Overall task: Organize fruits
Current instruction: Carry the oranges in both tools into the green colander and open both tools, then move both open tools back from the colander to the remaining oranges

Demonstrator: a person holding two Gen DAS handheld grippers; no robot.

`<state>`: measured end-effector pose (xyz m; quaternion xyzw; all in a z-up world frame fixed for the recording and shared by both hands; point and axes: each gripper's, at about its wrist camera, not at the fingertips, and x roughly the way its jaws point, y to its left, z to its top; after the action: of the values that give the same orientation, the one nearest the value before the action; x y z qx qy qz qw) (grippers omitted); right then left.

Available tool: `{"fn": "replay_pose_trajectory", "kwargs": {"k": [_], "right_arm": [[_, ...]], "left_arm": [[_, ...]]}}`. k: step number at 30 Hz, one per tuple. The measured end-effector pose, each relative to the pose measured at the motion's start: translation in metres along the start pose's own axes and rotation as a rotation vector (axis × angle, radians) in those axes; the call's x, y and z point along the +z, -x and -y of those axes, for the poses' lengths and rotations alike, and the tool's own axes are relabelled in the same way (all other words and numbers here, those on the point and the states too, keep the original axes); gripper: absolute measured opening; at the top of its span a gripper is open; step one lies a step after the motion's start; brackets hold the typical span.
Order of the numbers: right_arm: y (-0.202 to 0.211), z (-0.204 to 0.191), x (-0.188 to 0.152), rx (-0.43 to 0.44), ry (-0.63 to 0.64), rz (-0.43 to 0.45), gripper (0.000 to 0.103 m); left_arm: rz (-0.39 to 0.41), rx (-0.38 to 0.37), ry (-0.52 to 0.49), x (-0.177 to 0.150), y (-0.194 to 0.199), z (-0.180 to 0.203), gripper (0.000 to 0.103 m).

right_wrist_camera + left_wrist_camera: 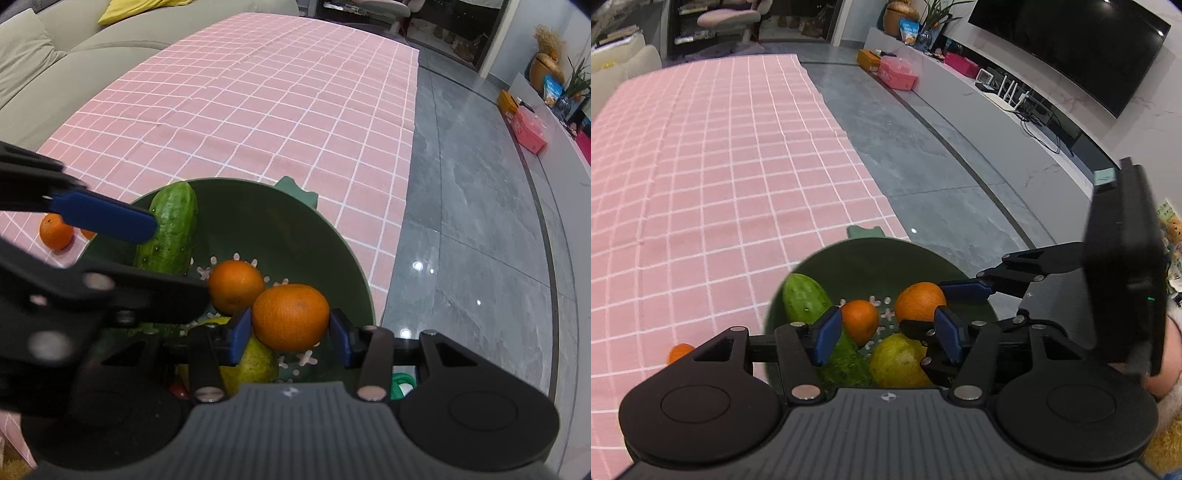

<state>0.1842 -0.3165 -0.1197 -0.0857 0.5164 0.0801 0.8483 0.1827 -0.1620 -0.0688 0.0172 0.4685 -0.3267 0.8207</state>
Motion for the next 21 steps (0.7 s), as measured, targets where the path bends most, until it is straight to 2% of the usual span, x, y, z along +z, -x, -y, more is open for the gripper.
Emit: {"fn": "replay_pose_trajectory", "kwargs": {"k": [3,5,6,10,14,21], "right_arm": [[0.002,-0.006,0.001,-0.012,0.021,0.007,0.045],[0.005,-0.011,0.002,-0.022,0.033,0.017,0.055],[0.007,-0.013,0.001,-0.029,0.038,0.025,0.056],[0.023,-0.023,0.003,-0.044,0.050,0.061,0.057],[0.047,-0.035,0.002,-0.050,0.028,0.130,0.064],[0.079,-0.064,0.000,0.005,-0.052,0.229,0.065]], "left_arm": [[0.013,0.037,-0.007,-0.003,0.011,-0.001,0.067],[0.017,0.063,-0.003,-0.005,0.017,-0.004,0.067],[0.018,0.075,0.000,-0.005,0.020,-0.004,0.067],[0.025,0.126,0.005,-0.011,0.035,-0.008,0.067],[0.049,0.180,-0.001,-0.018,0.054,-0.011,0.067],[0.100,0.249,0.026,-0.029,0.086,-0.025,0.067]]}}
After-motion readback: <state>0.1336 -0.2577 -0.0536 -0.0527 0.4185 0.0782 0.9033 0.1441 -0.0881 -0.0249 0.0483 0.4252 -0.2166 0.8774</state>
